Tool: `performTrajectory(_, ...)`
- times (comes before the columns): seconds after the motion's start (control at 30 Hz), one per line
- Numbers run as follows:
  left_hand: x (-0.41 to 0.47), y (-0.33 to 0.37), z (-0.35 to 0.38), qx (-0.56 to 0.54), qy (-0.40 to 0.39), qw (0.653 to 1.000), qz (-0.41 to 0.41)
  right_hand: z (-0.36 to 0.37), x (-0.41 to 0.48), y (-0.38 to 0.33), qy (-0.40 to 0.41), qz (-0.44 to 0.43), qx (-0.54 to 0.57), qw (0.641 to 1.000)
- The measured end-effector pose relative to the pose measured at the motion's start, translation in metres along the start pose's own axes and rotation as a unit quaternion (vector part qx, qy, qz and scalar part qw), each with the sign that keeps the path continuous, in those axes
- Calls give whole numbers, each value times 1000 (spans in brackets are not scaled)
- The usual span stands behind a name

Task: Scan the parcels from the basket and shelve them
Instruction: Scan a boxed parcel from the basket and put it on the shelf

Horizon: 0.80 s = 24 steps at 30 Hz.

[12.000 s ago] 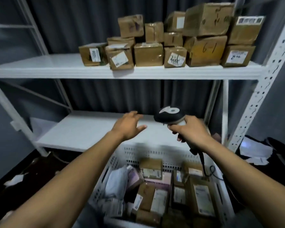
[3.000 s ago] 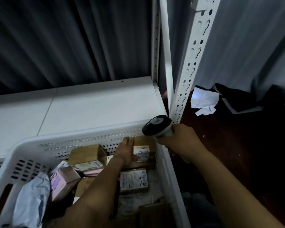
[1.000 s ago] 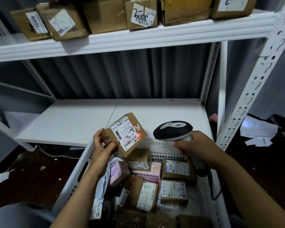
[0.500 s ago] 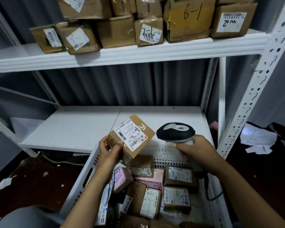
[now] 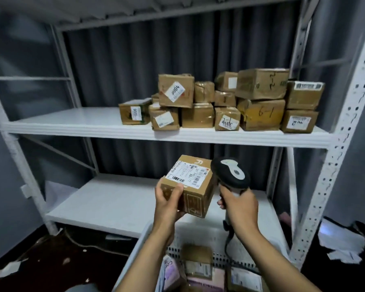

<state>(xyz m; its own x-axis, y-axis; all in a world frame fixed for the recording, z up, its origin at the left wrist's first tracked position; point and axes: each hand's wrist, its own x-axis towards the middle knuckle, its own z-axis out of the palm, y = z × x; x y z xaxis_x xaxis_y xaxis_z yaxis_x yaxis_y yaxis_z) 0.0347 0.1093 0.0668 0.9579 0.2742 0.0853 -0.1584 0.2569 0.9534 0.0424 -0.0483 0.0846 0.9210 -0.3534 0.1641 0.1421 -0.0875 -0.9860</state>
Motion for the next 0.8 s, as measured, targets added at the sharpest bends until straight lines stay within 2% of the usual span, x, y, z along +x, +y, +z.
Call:
performTrajectory(0.13, 2, 24, -5, 6, -34, 999, 15, 24, -8, -39, -6, -41, -1, 999)
performTrajectory(0.27, 2, 48, -13, 135, -78, 984, 80, 23, -5, -67, 5, -39, 17, 999)
performTrajectory(0.43, 12, 75, -14, 231, -139, 945, 185, 15, 3, -88, -17, -21, 82, 996)
performTrajectory(0.53, 20, 92, -20, 262, -135, 926, 236, 23, 1, -104, -38, -26, 112, 993)
performTrajectory(0.63, 31, 105, -35, 256, -112, 926, 253, 40, -1, -120, -73, -39, 120, 989)
performTrajectory(0.8, 53, 129, -69, 241, -58, 927, 281, 78, 3, -147, -131, -90, 57, 986)
